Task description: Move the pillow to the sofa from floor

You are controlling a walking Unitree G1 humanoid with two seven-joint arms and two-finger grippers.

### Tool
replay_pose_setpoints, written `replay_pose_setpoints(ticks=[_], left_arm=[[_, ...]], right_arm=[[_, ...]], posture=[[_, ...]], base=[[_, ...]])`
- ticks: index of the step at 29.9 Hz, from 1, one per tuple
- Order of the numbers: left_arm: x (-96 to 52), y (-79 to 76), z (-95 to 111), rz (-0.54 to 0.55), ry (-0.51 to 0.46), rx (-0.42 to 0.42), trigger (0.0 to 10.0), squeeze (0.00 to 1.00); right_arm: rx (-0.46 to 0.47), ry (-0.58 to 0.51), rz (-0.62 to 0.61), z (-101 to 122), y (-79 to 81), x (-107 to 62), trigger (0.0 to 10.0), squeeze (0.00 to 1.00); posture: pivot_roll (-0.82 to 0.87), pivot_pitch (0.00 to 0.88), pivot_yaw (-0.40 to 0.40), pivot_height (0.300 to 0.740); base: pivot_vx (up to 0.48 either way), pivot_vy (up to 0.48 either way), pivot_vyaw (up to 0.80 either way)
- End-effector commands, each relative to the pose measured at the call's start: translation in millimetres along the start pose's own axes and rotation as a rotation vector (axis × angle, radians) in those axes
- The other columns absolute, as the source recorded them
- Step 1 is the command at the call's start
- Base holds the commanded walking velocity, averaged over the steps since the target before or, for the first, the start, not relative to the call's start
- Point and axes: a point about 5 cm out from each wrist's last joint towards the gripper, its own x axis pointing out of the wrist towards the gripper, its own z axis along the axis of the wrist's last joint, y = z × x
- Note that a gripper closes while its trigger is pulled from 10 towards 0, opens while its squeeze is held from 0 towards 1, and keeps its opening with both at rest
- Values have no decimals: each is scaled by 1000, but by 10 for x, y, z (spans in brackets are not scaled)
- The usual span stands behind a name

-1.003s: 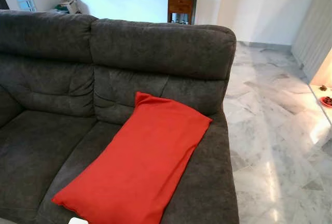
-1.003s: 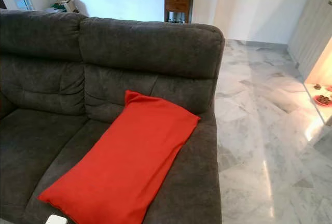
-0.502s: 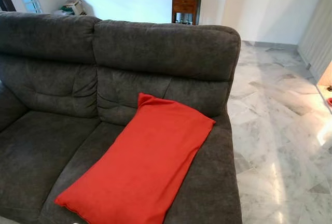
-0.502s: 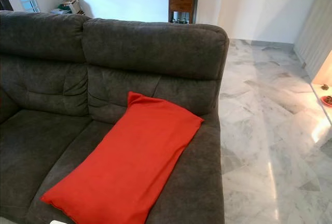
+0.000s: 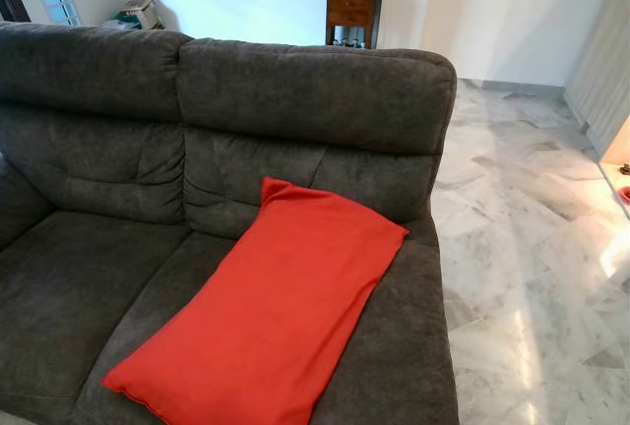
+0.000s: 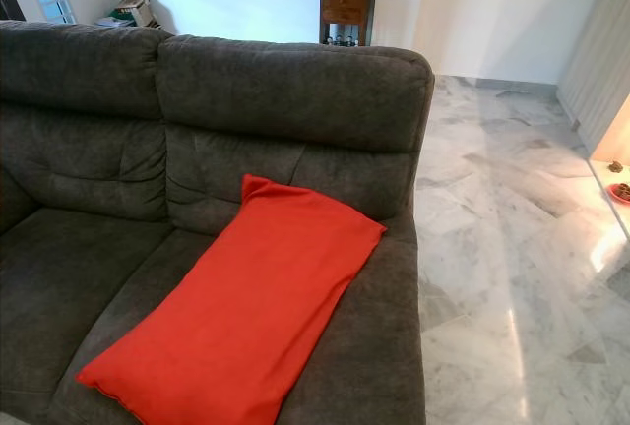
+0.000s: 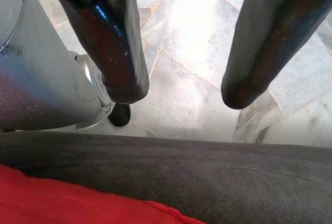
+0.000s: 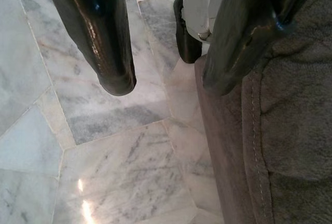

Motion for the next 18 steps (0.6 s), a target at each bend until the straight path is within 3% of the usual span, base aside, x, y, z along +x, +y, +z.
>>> replay_pose_setpoints(ticks=[1, 14, 18], left_arm=[[-18, 38, -55, 9, 27, 16, 10000, 0], [-29, 35, -102, 8, 47, 5, 10000, 0], [-33, 33, -114, 6, 51, 5, 10000, 0]], right_arm=[[5, 5, 8, -8, 34, 3, 10000, 0], [5, 5, 31, 5, 69, 11, 10000, 0], [7, 4, 35, 6, 80, 12, 10000, 0]], posture=[[45, 25, 11, 740], [44, 27, 8, 740], [44, 27, 7, 740]], base=[[0, 0, 0], [0, 0, 0], [-252, 0, 0]])
